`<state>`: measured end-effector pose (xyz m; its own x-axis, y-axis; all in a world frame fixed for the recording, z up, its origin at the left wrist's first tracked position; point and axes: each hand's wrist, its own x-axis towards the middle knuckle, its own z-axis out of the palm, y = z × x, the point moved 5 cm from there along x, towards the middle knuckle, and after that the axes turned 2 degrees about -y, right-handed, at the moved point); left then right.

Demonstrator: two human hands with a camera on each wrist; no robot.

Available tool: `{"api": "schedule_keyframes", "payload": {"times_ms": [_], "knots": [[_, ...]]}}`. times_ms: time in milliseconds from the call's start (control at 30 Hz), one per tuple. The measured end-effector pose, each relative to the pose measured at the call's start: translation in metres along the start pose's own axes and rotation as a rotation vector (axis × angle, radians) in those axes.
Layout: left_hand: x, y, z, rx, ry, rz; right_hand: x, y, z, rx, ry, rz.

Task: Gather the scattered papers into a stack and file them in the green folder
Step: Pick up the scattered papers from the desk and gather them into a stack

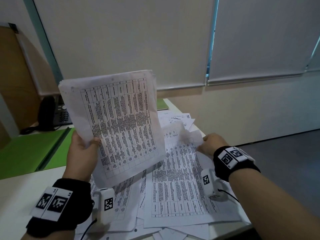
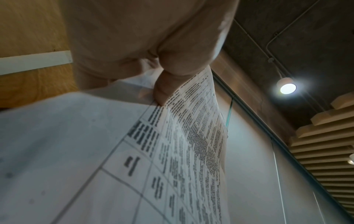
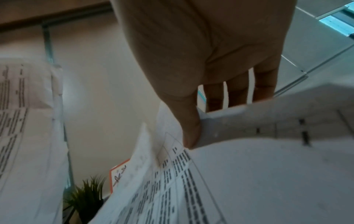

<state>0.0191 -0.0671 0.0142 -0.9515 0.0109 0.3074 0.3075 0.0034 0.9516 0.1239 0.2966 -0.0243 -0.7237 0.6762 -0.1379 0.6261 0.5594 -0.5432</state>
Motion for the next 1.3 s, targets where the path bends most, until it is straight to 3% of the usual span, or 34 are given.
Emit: {"api": "schedule_keyframes", "payload": {"times_ms": [467,633,733,867,1100,1300], "knots": [[0.004,0.002,-0.023,-0.034,0.075,0.034,-0.016,-0.021,-0.025,0.272,0.347,-0.25],[0.006,0.005,-0.033,-0.052,0.121,0.042,-0.032,-0.036,-0.048,0.228,0.475,-0.351],[0.006,0.004,-0.037,-0.05,0.139,0.038,-0.031,-0.041,-0.052,0.174,0.449,-0.347],[0.006,0.002,-0.041,-0.05,0.151,0.024,-0.035,-0.041,-0.062,0.364,0.516,-0.392],[0.011,0.004,-0.057,-0.032,0.259,0.039,-0.07,-0.071,-0.097,0.785,0.534,-0.777],[0.016,-0.004,-0.075,0.006,0.293,0.012,-0.096,-0.087,-0.126,1.09,0.654,-0.926]]}}
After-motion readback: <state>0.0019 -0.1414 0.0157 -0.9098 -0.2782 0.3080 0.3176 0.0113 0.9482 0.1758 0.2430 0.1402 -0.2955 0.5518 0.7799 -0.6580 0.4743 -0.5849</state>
